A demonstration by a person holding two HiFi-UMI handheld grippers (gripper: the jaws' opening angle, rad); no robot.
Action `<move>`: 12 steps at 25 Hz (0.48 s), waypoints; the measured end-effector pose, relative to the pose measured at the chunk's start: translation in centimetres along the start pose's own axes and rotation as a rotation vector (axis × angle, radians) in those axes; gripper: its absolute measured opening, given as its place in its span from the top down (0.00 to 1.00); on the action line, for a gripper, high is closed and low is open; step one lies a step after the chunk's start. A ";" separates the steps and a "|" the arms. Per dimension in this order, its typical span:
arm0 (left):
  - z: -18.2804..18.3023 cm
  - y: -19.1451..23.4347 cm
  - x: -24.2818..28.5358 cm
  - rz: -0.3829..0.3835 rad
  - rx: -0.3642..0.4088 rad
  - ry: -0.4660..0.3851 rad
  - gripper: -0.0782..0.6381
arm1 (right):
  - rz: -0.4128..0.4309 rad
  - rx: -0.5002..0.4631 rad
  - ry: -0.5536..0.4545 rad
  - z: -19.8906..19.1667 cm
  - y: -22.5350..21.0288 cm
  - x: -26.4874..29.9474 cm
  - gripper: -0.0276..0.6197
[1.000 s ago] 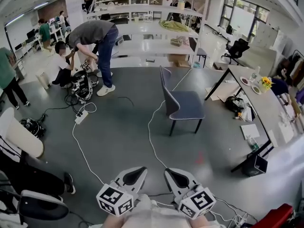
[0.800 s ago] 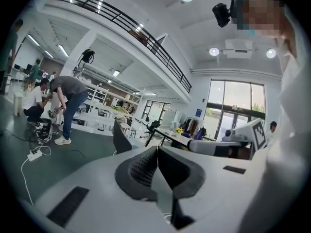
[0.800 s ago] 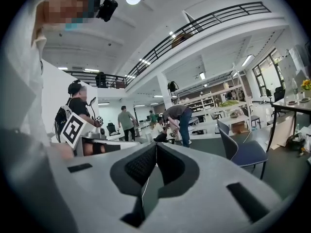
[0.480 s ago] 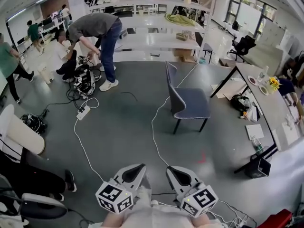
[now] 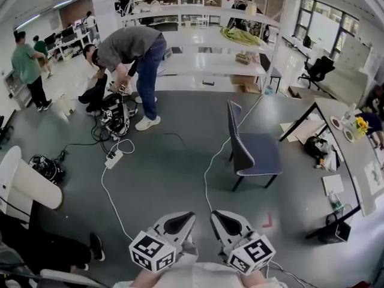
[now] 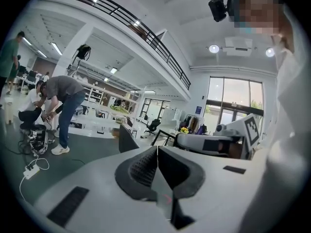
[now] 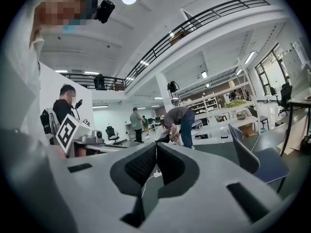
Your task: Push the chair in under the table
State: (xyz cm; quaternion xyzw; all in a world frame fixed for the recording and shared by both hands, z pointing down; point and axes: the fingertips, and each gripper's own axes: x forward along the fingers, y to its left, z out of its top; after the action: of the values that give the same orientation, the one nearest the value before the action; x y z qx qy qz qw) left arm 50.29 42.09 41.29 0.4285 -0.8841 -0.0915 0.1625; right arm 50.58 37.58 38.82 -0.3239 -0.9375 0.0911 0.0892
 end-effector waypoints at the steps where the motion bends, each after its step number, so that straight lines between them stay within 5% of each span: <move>1: 0.6 1.3 0.3 0.000 -0.001 0.000 0.87 | 0.004 -0.006 -0.002 0.4 -0.2 1.5 0.95; 12: 4.9 11.0 4.1 -0.056 -0.001 0.005 0.87 | -0.031 -0.018 0.005 2.7 -3.9 12.3 0.95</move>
State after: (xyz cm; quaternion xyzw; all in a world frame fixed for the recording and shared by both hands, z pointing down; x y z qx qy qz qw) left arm 38.13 45.78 40.87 0.4535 -0.8712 -0.0952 0.1623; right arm 38.18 41.94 38.44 -0.3103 -0.9429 0.0805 0.0902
